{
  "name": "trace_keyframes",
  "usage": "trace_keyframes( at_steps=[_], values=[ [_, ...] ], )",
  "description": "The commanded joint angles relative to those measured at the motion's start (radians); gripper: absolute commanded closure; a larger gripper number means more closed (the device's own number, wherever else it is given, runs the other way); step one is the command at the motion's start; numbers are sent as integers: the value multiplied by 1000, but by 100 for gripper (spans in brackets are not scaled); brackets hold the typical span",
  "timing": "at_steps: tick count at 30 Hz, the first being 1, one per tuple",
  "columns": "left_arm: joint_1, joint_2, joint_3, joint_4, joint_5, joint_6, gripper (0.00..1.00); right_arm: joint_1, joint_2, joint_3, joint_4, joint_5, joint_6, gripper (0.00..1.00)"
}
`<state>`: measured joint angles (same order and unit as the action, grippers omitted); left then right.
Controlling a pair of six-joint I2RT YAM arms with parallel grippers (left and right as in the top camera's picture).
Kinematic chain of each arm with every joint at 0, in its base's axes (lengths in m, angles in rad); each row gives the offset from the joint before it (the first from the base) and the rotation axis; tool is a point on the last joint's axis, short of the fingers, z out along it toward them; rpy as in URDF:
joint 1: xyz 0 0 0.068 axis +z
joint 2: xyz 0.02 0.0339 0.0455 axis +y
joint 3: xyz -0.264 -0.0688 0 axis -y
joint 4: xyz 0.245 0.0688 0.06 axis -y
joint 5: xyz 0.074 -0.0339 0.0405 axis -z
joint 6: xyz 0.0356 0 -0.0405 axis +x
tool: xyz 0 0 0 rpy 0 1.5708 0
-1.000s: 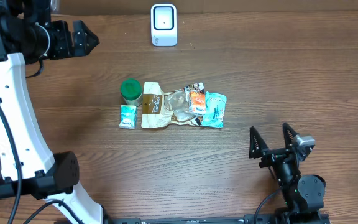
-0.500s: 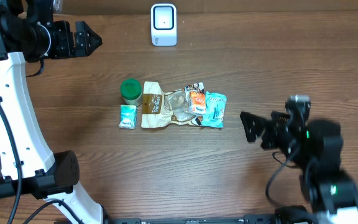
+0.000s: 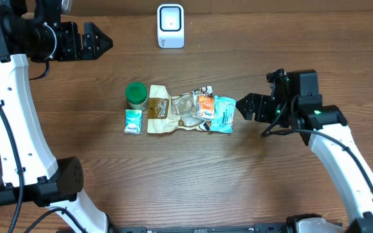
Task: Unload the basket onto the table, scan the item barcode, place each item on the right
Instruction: 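Swing the right gripper over to the green tissue pack, then grasp the green tissue pack with the right gripper and lift it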
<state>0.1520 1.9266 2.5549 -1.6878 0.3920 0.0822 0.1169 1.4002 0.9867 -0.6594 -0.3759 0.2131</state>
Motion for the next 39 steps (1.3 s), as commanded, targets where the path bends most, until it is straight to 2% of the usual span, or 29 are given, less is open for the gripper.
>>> trace_keyframes(
  at_steps=[1,10,12,14,16,23,24,26,28,29,34,39],
  values=[
    [-5,0,-1,-2,24,23,0,-10,67,25,23,-48,-5,20],
    [-4,0,-1,-2,-67,23,0,-14,243,25,73,-135,8,34],
    [-4,-1,-1,-2,-66,23,0,-4,299,24,97,-136,59,35],
    [-4,-1,-1,-2,-66,23,0,12,358,24,128,-143,114,41],
    [-4,-1,-1,-2,-66,23,0,28,396,23,153,-142,150,43],
    [-2,-1,-1,-2,-66,23,0,94,458,21,226,-85,299,43],
    [-2,0,-1,-2,-66,23,0,103,462,21,231,-65,325,46],
    [-2,0,-1,-2,-66,23,0,113,462,21,234,-42,351,59],
    [-2,0,-1,-2,-66,23,0,115,462,21,235,-32,364,93],
    [-2,0,-1,-2,-66,23,1,115,462,21,234,-32,364,96],
    [-2,-1,-1,-2,-66,23,0,113,454,29,235,-81,341,96],
    [-2,-1,-1,-2,-66,23,1,98,325,93,162,-265,255,96]
  ],
)
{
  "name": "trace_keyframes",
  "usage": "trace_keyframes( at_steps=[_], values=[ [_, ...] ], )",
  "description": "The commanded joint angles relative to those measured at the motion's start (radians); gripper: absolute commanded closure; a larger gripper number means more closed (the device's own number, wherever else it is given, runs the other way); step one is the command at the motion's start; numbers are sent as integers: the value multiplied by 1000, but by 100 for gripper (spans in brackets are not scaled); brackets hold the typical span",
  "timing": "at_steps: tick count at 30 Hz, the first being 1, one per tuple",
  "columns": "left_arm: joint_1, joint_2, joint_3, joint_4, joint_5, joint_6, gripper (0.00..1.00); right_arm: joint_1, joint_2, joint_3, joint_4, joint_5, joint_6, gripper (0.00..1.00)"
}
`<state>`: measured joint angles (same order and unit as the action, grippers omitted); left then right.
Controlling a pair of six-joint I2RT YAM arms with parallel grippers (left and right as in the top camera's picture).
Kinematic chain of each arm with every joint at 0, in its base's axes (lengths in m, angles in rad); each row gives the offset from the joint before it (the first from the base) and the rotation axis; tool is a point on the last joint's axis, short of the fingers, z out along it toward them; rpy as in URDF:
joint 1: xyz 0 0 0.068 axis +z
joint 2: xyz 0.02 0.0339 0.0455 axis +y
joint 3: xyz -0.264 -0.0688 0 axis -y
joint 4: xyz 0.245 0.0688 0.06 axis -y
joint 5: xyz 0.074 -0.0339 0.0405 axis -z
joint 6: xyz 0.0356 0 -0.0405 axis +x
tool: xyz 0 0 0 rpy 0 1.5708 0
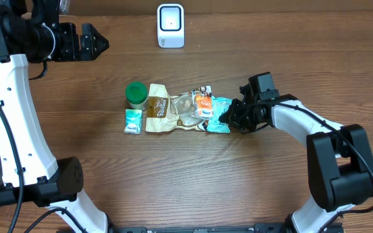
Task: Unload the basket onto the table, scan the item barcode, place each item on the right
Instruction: 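Grasp the green tissue pack with the right gripper and lift it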
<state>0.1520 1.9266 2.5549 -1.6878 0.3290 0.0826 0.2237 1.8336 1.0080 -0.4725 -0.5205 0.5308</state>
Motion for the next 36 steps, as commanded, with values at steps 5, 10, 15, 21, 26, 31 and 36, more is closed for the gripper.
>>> trace_keyframes(
  at_steps=[5,10,15,21,26,31,36],
  values=[
    [-2,-1,-1,-2,-3,23,0,-9,-278,163,-133,-230,-90,96],
    [-2,-1,-1,-2,-3,23,0,-9,-384,188,-101,-365,-48,96],
    [-2,-1,-1,-2,-3,23,0,-9,-401,189,-8,-570,-37,96],
    [-2,-1,-1,-2,-3,23,0,-9,-400,189,-33,-525,-70,96],
    [-2,-1,-1,-2,-3,23,0,12,-393,189,-280,98,-98,96],
    [-2,-1,-1,-2,-3,23,0,90,-367,190,-353,660,-93,96],
    [-2,-1,-1,-2,-3,23,0,167,-270,214,-418,990,-94,96]
  ],
)
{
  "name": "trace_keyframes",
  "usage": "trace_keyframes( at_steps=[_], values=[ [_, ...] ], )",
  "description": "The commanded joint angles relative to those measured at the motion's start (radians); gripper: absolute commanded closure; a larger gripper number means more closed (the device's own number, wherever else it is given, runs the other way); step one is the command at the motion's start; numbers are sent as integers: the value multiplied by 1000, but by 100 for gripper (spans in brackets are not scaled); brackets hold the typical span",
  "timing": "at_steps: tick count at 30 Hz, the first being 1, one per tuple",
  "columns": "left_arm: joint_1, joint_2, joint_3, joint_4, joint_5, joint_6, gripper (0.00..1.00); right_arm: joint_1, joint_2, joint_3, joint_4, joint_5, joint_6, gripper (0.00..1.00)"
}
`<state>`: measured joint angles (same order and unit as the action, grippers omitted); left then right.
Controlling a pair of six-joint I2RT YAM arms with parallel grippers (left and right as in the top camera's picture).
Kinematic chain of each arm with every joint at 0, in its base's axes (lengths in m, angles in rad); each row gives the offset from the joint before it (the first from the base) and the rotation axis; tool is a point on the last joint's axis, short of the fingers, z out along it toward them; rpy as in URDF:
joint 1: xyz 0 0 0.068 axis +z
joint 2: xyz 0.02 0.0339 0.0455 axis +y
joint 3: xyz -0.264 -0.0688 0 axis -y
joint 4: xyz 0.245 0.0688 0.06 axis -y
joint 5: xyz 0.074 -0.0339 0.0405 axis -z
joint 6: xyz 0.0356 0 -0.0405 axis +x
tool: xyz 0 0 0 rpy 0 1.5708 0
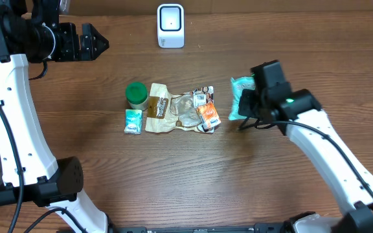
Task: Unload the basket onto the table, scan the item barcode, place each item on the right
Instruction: 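Grasp the green tissue pack with the right gripper and lift it, then move the green tissue pack rightward and set it on the table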
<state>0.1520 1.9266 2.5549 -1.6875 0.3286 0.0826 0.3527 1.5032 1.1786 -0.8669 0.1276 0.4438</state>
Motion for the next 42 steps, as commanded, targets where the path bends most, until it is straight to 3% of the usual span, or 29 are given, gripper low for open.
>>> trace_keyframes(
  at_steps=[1,5,10,11,15,16,21,29,33,36,42],
  values=[
    [-2,-1,-1,-2,-3,23,0,54,101,60,-54,401,-8,96],
    [-2,-1,-1,-2,-3,23,0,92,301,185,-229,547,-7,96],
    [-2,-1,-1,-2,-3,23,1,129,453,306,-347,554,-9,96],
    [-2,-1,-1,-2,-3,23,0,147,458,306,-341,511,-42,94],
    [-2,-1,-1,-2,-3,23,0,219,461,306,-330,316,-167,65],
    [-2,-1,-1,-2,-3,23,0,236,461,306,-327,277,-179,62],
    [-2,0,-1,-2,-3,23,0,288,461,307,-294,95,-235,60],
    [-2,-1,-1,-2,-3,23,1,184,461,308,-337,232,-232,57],
    [-2,-1,-1,-2,-3,23,0,127,461,308,-285,185,-96,52],
    [-2,-1,-1,-2,-3,23,0,112,465,306,-186,25,10,52],
    [-2,-1,-1,-2,-3,23,0,158,533,306,-144,228,-40,40]
  ],
)
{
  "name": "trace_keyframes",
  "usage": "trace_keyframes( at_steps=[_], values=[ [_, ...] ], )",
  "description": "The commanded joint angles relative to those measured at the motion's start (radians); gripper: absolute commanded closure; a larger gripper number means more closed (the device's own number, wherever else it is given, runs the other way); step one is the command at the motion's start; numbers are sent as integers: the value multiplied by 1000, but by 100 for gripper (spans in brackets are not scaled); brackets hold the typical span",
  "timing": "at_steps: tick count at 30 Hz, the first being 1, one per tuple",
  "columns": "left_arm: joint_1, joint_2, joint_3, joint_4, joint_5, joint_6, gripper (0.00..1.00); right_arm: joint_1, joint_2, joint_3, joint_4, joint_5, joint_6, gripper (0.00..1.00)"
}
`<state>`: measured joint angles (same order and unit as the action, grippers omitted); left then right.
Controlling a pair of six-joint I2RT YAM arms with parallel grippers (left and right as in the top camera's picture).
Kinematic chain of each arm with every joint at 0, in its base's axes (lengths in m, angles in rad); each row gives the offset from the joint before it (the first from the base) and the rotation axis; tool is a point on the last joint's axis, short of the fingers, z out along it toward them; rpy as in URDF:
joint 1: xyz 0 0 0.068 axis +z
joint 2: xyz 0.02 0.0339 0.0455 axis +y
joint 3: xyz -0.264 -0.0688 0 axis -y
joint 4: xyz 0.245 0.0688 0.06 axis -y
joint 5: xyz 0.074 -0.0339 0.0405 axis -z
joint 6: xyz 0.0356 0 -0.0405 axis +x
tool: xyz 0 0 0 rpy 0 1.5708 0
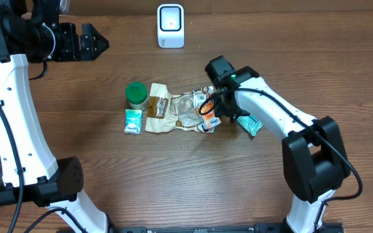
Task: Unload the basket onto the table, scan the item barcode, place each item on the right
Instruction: 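Move the green tissue pack rightward and set it on the table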
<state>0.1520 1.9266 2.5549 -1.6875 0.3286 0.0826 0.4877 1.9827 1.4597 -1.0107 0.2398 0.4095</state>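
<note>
The white barcode scanner [170, 26] stands at the table's far edge. A teal packet [251, 125] pokes out slanted from under my right arm's white forearm. My right gripper [238, 116] is mostly hidden beneath that forearm and appears shut on the packet. The arm's black elbow [219, 68] sits over the right end of the item pile. My left gripper [101, 43] hangs at the far left, away from all items, and shows only as one dark wedge.
The pile in the middle holds a green round tub [136, 95], a small teal sachet [133, 121], a tan pouch [160, 108], a clear bag [186, 111] and an orange packet [208, 111]. My right arm's base joint [311, 162] stands at the right.
My right arm has folded in, with its elbow now near the pile's right end. The teal packet went from right of the pile, held upright, to lower down and under the forearm.
My right gripper first hovered right of the pile with the teal packet lying at the pile's right end. Then it was down on that packet. Then it held the packet clear to the right. Now the packet sits under the folded arm. The left arm barely moved.
</note>
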Motion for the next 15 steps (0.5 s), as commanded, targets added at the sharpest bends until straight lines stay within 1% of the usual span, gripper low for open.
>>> trace_keyframes(
  at_steps=[1,5,10,14,15],
  values=[
    [-2,-1,-1,-2,-3,23,0,23,66,25,0,149,-25,40],
    [-2,0,-1,-2,-3,23,0,10,107,25,19,180,-127,40],
    [-2,-1,-1,-2,-3,23,0,8,114,24,57,273,-184,40],
    [-2,-1,-1,-2,-3,23,0,-2,121,-1,81,272,-208,42],
    [-2,-1,-1,-2,-3,23,0,-12,122,-23,92,272,-210,46]
  ],
)
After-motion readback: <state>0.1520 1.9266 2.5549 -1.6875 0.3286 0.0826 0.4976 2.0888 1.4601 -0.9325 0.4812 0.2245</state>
